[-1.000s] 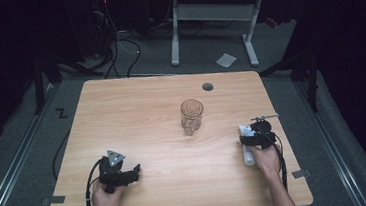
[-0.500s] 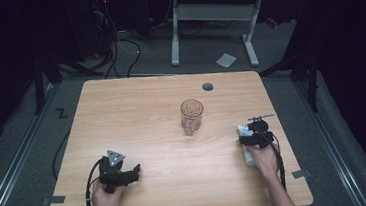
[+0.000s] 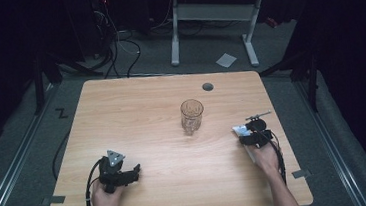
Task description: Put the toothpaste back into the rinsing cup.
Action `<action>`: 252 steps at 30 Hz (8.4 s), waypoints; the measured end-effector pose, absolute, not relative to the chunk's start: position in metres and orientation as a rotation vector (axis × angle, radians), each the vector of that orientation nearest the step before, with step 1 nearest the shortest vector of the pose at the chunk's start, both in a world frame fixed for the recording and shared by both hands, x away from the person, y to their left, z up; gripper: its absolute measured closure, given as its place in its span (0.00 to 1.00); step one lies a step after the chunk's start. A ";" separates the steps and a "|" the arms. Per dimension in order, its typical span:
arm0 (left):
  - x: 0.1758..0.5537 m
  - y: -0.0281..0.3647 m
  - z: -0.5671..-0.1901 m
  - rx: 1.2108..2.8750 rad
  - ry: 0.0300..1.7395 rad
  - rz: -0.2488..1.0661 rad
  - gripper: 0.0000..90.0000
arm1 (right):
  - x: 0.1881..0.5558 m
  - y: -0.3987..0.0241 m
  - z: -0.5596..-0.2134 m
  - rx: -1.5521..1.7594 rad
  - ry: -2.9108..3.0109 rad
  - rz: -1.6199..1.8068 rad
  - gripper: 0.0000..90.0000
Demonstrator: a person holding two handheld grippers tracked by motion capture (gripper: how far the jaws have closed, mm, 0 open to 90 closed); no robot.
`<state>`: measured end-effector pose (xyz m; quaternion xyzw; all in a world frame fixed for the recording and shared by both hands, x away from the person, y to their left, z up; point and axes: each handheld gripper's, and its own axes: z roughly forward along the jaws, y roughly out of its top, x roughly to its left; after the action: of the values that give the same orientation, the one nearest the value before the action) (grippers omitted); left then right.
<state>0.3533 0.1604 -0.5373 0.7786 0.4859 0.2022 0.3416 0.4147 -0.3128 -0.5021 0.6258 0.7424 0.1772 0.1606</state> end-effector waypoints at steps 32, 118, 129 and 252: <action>0.353 0.160 -0.537 2.025 1.265 0.526 0.16 | 0.393 -0.314 -0.475 1.561 2.210 0.839 0.73; 0.354 0.160 -0.537 2.027 1.264 0.526 0.16 | 0.466 -0.203 -0.368 1.164 2.172 1.242 0.72; 0.354 0.160 -0.537 2.028 1.263 0.526 0.16 | 0.478 -0.188 -0.360 1.161 2.163 1.232 0.72; 0.354 0.159 -0.537 2.024 1.263 0.528 0.17 | 0.493 -0.168 -0.442 1.226 2.206 1.013 0.66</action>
<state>0.3541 0.1591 -0.5373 0.7784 0.4858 0.2031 0.3417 0.4934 -0.1678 -0.4421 0.4408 0.7932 0.3642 0.2095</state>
